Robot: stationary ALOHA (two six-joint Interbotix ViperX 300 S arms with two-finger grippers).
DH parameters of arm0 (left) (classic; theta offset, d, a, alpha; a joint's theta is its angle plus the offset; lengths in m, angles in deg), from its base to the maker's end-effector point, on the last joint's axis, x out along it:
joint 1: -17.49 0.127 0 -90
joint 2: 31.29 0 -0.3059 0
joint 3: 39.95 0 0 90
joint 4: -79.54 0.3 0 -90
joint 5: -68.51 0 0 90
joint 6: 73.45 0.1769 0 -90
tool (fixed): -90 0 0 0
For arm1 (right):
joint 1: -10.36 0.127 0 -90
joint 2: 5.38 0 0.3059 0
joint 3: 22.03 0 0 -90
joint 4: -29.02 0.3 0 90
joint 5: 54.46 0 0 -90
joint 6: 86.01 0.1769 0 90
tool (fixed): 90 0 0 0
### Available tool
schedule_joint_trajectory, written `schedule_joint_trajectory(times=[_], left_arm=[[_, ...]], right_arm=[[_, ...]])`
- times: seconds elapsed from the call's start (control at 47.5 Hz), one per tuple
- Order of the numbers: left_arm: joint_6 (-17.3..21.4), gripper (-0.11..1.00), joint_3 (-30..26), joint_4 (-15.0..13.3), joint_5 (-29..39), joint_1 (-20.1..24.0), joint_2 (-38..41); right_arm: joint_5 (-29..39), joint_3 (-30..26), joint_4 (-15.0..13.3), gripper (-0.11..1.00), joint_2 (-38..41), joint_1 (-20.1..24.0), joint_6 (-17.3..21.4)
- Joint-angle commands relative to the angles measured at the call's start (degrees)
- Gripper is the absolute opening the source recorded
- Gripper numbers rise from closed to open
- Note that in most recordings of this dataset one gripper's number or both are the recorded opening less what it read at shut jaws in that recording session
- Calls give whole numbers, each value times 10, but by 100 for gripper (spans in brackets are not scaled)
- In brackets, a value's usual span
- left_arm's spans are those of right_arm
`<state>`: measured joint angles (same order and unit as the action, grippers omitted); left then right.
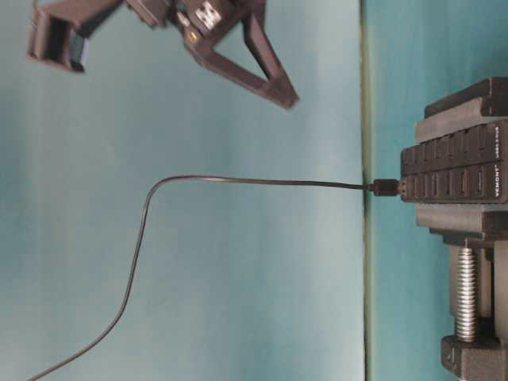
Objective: Insert the USB into the center port of the fixed hub
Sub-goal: 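Move the right gripper over the black USB plug at the hub's end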
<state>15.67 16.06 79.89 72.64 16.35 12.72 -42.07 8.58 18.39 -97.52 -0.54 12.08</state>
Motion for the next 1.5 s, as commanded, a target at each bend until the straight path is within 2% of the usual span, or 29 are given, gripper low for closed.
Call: schedule_joint_trajectory(times=[0.0,0.274,1.095,1.348,1.474], left_arm=[[0,0,-18,2,-2,0,2],[1,0,-17,1,0,0,1],[1,0,-14,2,2,0,1],[1,0,-14,1,8,0,1],[1,0,-15,2,10,0,1]], right_arm=[[-8,-23,-2,0,15,-4,-5],[-8,-63,-25,0,75,-5,-4],[-9,-76,-25,0,117,-12,-4],[-53,-76,-25,6,131,-14,-3],[-57,-76,-25,16,135,-15,-2]])
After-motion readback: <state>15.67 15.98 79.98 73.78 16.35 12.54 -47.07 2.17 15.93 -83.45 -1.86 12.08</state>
